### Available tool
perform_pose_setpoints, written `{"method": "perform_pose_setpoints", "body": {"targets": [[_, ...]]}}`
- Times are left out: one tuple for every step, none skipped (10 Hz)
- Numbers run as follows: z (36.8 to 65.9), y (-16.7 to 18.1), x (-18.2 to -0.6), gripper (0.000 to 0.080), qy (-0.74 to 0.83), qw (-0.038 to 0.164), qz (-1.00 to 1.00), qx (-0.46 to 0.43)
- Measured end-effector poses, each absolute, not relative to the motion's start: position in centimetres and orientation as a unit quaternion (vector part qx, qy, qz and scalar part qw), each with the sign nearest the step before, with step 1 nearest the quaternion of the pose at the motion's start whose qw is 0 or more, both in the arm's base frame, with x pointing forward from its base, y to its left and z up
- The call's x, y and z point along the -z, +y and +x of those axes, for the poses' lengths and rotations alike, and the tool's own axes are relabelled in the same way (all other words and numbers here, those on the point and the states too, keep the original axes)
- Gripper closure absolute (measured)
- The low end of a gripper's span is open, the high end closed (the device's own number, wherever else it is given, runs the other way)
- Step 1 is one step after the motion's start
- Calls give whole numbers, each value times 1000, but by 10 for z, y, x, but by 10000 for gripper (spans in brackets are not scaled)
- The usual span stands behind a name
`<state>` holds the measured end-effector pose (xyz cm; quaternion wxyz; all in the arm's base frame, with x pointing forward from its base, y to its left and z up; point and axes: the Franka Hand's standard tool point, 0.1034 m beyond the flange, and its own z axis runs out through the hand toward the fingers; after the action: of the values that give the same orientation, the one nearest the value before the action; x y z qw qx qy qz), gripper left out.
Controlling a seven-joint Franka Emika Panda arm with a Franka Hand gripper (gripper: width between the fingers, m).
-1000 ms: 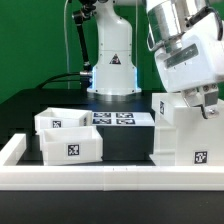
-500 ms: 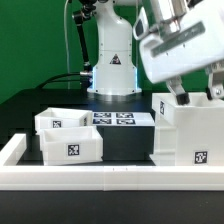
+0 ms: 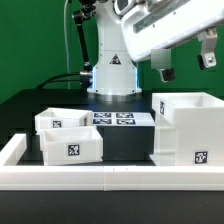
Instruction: Assemble drawer
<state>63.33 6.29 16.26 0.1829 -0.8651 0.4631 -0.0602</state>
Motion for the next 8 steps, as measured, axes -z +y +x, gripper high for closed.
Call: {"method": "perform_pose_setpoints", "body": {"targets": [[633, 63, -163, 150, 445, 181, -874, 64], [632, 61, -163, 150, 403, 177, -895, 69], [621, 55, -165, 150, 319, 163, -932, 61], [617, 46, -170, 150, 244, 151, -955, 71], [614, 36, -171, 150, 181, 146, -969, 83], [613, 30, -170, 150, 145, 142, -975, 89], [612, 30, -169, 150, 122, 138, -979, 91], [612, 29, -169, 150, 88, 134, -982, 95]]}}
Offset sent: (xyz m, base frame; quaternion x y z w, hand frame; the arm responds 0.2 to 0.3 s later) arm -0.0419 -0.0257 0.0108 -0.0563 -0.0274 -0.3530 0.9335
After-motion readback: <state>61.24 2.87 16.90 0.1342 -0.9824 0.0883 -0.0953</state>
